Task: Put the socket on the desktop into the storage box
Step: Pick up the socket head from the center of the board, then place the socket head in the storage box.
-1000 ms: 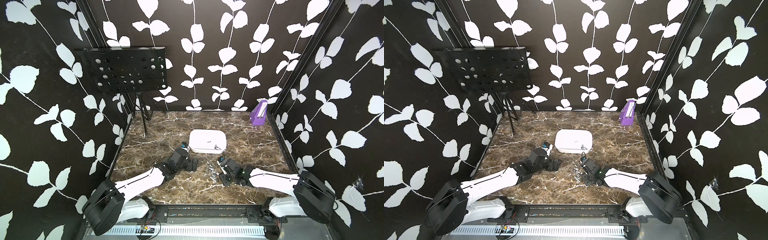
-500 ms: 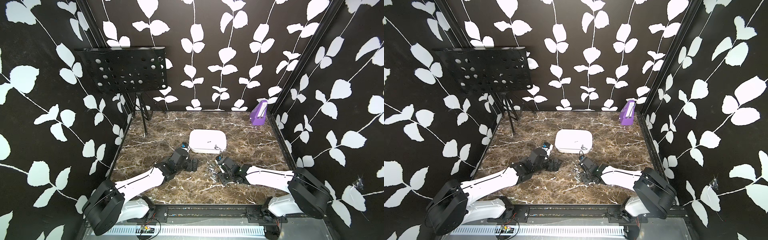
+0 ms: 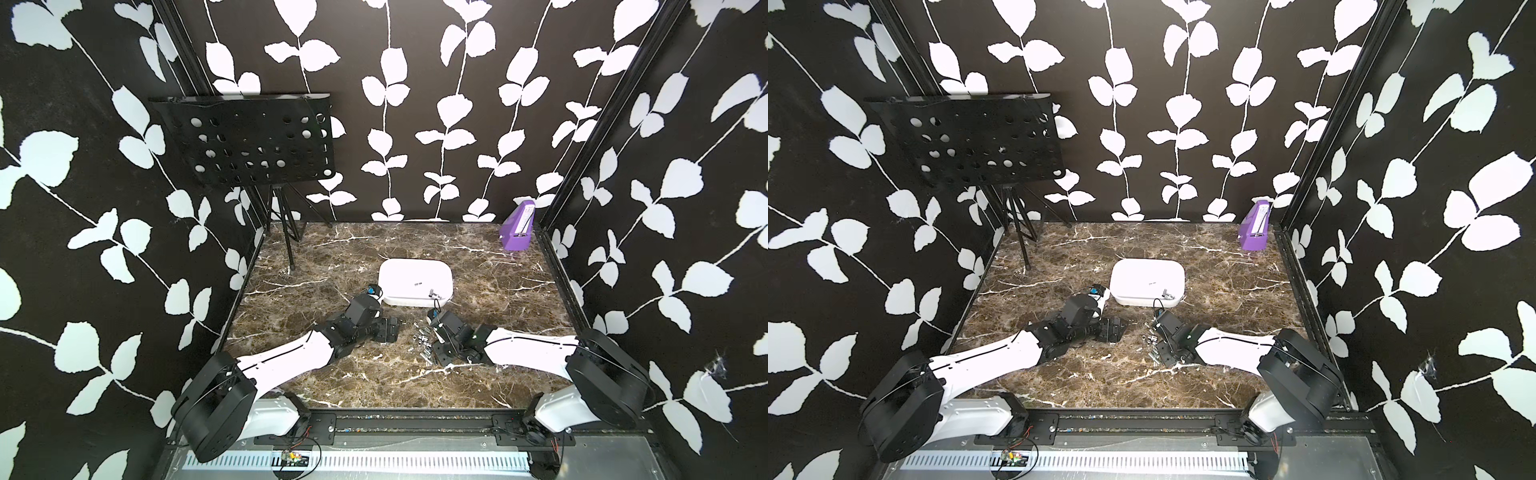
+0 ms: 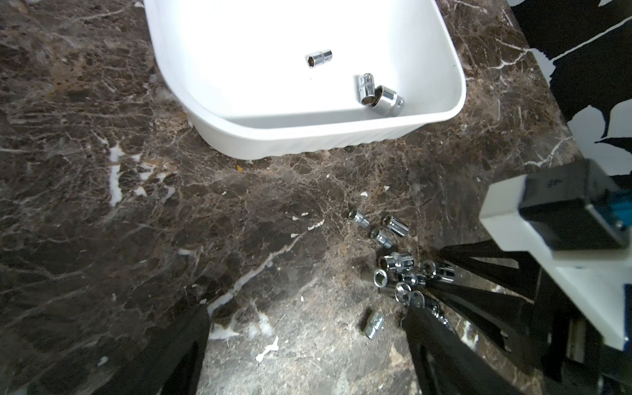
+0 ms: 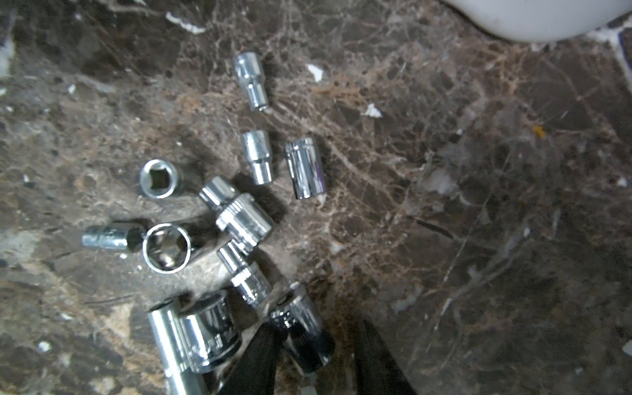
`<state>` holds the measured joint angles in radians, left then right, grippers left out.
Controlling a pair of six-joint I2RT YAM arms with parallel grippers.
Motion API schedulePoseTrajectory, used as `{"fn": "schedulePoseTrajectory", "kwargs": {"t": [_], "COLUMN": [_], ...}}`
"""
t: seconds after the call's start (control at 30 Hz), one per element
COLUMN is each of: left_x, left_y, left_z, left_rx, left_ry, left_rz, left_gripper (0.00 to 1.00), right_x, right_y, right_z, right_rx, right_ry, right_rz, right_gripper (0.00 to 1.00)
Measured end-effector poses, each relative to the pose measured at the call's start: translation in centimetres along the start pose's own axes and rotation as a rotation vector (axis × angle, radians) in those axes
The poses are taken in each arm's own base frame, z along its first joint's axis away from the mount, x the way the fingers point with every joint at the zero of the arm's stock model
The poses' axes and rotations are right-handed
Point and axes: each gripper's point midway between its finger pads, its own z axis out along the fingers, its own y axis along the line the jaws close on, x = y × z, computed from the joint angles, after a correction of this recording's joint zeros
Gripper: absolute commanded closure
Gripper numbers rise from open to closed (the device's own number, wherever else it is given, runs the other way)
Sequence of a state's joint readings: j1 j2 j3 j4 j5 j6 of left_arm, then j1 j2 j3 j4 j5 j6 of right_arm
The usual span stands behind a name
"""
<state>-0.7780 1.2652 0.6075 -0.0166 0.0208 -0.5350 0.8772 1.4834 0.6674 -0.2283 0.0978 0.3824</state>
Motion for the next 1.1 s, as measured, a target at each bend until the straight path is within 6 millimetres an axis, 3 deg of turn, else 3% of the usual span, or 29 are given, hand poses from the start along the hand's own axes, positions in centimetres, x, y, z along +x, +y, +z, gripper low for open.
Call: {"fn": "schedulePoseTrajectory", "kwargs": {"t": [0.43, 0.6, 0.93, 1.1], "left_x": [0.2, 0.3, 0.5, 0.3], "left_y": [-0.6, -0.8, -0.8, -0.7], "left_z": [0.3, 0.4, 0.5, 0.4], "left_rx": [0.025, 0.032, 0.034, 0.028], "left_ry": [0.022, 0.030, 0.037, 0.026], "left_rz": [0.000, 0.003, 0.004, 0.003], "left_gripper": [0.10, 0.09, 0.09, 0.09], "right_x": [-0.6, -0.9, -1.2, -0.7], "right_y": [-0.1, 0.0, -0.5, -1.8], "right_z": [0.3, 0.4, 0.3, -1.5], "right_rx": [0.025, 0.030, 0.058, 0.102], "right_ry": [-0.005, -0.007, -0.020, -0.053], "right_rz": [0.006, 0.008, 0.024, 0.028], "right_gripper": [0.65, 0.71, 0.95, 0.99]}}
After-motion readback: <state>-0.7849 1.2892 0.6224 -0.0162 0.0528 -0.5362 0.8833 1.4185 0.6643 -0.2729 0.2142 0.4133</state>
